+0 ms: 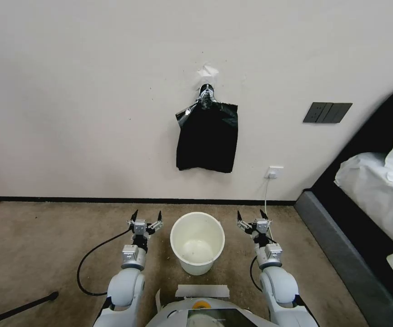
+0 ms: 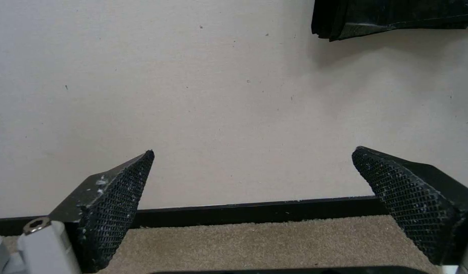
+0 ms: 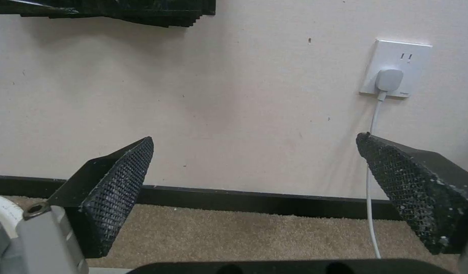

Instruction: Place a trash bag onto the trash bin.

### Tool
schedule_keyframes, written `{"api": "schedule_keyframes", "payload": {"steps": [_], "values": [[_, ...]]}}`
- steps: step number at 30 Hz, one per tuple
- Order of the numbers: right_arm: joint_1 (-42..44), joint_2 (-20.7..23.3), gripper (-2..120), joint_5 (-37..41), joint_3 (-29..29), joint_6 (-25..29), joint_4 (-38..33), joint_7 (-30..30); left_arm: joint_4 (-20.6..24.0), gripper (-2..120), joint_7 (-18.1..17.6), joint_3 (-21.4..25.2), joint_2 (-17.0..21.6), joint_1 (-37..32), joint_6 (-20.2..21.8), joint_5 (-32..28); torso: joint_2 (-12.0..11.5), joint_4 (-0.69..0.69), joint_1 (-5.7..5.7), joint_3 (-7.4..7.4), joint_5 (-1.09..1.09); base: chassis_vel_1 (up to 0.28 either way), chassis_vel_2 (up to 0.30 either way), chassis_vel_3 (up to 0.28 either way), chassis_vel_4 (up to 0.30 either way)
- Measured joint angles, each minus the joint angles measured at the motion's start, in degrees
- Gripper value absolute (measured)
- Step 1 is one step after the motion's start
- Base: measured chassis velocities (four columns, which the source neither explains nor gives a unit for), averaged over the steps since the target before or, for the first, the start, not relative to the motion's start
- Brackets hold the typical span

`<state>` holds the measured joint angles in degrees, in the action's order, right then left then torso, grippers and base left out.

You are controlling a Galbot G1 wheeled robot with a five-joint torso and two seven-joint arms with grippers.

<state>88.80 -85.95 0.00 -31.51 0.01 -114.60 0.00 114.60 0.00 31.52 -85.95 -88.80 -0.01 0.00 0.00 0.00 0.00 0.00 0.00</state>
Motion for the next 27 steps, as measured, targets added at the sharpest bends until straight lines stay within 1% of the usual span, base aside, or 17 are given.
{"api": "schedule_keyframes", "payload": {"steps": [21, 22, 23, 24, 25, 27], "values": [[0.5, 0.0, 100, 0.0, 0.0, 0.4, -0.1, 0.2, 0.0, 100, -0.1, 0.0, 0.0, -0.2, -0.3, 0.0, 0.0, 0.00, 0.00, 0.00, 0.00, 0.000, 0.000, 0.000, 0.000], [3.8, -0.6, 100, -0.9, 0.1, 4.2, -0.8, 2.2, 0.2, 100, -1.1, -0.3, 0.0, -1.6, -2.9, 0.0, 0.0, 0.02, 0.00, 0.00, 0.01, 0.000, 0.000, 0.000, 0.000], [3.8, -0.6, 100, -0.9, 0.1, 4.2, -0.8, 2.2, 0.2, 100, -1.1, -0.3, 0.0, -1.6, -2.9, 0.0, 0.0, 0.02, 0.00, 0.00, 0.01, 0.000, 0.000, 0.000, 0.000], [5.7, -1.0, 100, -1.4, 0.2, 6.2, -1.1, 3.3, 0.3, 100, -1.7, -0.5, 0.0, -2.4, -4.5, 0.0, 0.0, 0.00, 0.00, 0.00, 0.00, 0.000, 0.000, 0.000, 0.000], [8.4, -1.5, 100, -2.1, 0.4, 8.9, -1.6, 4.8, 0.5, 100, -2.8, -0.9, -0.1, -3.9, -7.4, 0.0, 0.0, -0.06, 0.00, 0.00, 0.00, 0.000, 0.000, 0.000, 0.000], [9.7, -1.6, 100, -1.9, 0.8, 11.0, -2.2, 5.7, 0.9, 100, -4.4, -1.5, -0.2, -6.2, -11.9, 0.0, 0.0, -0.02, 0.00, 0.00, 0.00, 0.000, 0.000, 0.000, 0.000]]}}
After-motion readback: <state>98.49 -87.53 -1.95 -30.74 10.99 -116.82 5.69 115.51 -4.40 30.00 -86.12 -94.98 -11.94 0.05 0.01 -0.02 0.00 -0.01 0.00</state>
